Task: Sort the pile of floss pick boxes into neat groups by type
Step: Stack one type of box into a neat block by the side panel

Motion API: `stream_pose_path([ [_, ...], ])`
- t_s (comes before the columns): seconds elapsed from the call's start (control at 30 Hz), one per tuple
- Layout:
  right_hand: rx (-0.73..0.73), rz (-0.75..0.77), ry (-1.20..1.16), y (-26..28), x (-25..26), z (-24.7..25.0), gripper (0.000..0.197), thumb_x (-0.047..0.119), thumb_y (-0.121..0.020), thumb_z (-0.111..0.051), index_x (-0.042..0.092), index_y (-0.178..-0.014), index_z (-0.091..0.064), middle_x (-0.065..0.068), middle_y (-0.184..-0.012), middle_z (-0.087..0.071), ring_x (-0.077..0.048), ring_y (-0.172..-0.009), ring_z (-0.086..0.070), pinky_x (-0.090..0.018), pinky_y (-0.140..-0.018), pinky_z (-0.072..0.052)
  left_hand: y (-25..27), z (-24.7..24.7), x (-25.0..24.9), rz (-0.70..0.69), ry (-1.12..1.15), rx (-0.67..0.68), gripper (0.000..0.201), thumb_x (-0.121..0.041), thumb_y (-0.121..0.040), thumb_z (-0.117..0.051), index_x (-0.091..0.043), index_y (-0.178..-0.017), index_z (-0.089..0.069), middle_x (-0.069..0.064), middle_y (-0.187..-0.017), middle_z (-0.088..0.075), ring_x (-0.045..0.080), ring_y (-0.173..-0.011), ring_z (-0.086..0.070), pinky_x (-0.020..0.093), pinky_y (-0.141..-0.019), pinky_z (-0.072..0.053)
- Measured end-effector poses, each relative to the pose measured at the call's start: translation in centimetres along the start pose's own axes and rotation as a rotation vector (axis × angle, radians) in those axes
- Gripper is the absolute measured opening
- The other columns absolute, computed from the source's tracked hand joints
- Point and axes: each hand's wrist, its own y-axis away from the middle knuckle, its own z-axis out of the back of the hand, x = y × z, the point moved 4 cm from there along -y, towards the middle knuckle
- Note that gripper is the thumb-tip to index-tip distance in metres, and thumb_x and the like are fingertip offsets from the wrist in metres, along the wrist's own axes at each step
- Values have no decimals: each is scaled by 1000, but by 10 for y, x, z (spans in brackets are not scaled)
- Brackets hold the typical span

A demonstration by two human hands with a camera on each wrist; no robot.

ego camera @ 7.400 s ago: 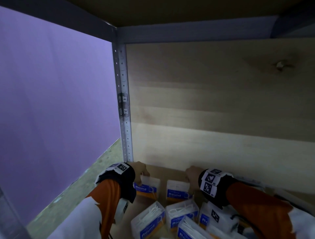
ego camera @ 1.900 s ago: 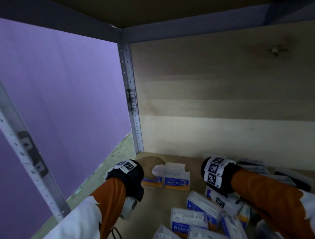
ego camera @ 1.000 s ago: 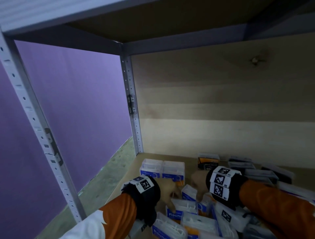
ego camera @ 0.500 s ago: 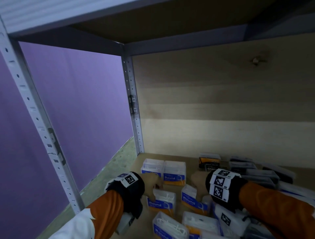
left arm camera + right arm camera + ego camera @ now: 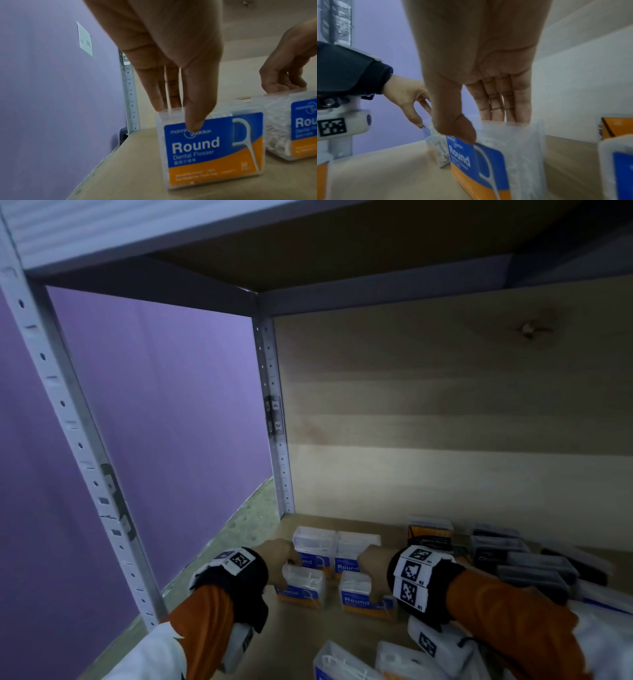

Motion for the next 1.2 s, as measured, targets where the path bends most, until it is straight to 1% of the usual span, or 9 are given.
stream_pose_path([
  [0.1,-9,-2,0,-9,1,3,40,23,-90,-62,9,-61,-39,-5,-62,-34,-15,-52,-32,-24,-45,-28,-6,-2,3,12,8,-21,50,-14,-84,-65,-9,-132,-52,11,-137,-46,26,-124,-47,30,-101,-38],
  [0.2,-22,3,-7,-14,3,5,23,21,-91,-61,5,-89,-44,-5,-66,-30,-16,-55,-30,-24,-48,-29,-12,-3,4,11,17,-41,52,-14,-84,-65,-10,-134,-50,9,-139,-44,25,-126,-45,31,-102,-38],
  [0.33,-12,0,-15,-19,3,5,25,19,-92,-59,6,-110,-48,-5,-68,-26,-16,-56,-28,-23,-49,-27,-19,-4,4,-22,-16,-63,53,-17,-86,-63,-12,-136,-49,9,-141,-43,24,-128,-44,32,-105,-38],
  [0.43,-20,7,-25,-21,2,5,40,19,-92,-60,-3,-124,-49,-4,-67,-24,-22,-63,-36,-22,-49,-26,-23,-3,3,-23,-16,-76,52,-16,-86,-62,-12,-136,-49,9,-140,-44,25,-126,-45,30,-103,-38],
  [0.6,-29,10,-30,-28,-2,6,32,19,-92,-60,-3,-112,-50,-6,-71,-32,-18,-60,-32,-26,-51,-29,-26,-2,4,-27,-1,-77,49,-14,-85,-63,-12,-133,-52,10,-137,-45,25,-125,-46,31,-101,-39],
  [0.7,-67,16,-41,-32,-5,3,47,21,-92,-60,-8,-127,-47,-17,-100,-44,-26,-85,-41,-29,-70,-37,-27,-3,5,-32,17,-80,49,-14,-86,-61,-13,-134,-52,9,-138,-46,25,-126,-46,31,-101,-39],
  [1.0,-110,26,-49,-43,-12,-1,47,20,-89,-63,-6,-126,-52,-23,-122,-54,-24,-92,-47,-33,-79,-44,-28,-2,6,-62,19,-125,43,-16,-91,-55,-14,-134,-52,7,-138,-49,21,-126,-46,24,-97,-34],
  [1.1,-118,33,-35,-46,-13,-2,48,19,-89,-63,-6,-128,-51,-22,-129,-53,-32,-113,-55,-37,-93,-48,-30,-3,7,-59,-6,-112,42,-16,-91,-54,-13,-133,-52,8,-139,-47,21,-126,-45,24,-96,-34],
  [1.2,-121,34,-25,-48,-14,-1,44,17,-90,-61,-7,-126,-54,-23,-128,-55,-35,-116,-55,-39,-94,-48,-32,-5,10,-33,-3,-90,52,-17,-91,-56,-16,-142,-43,7,-144,-39,21,-132,-39,24,-100,-31],
])
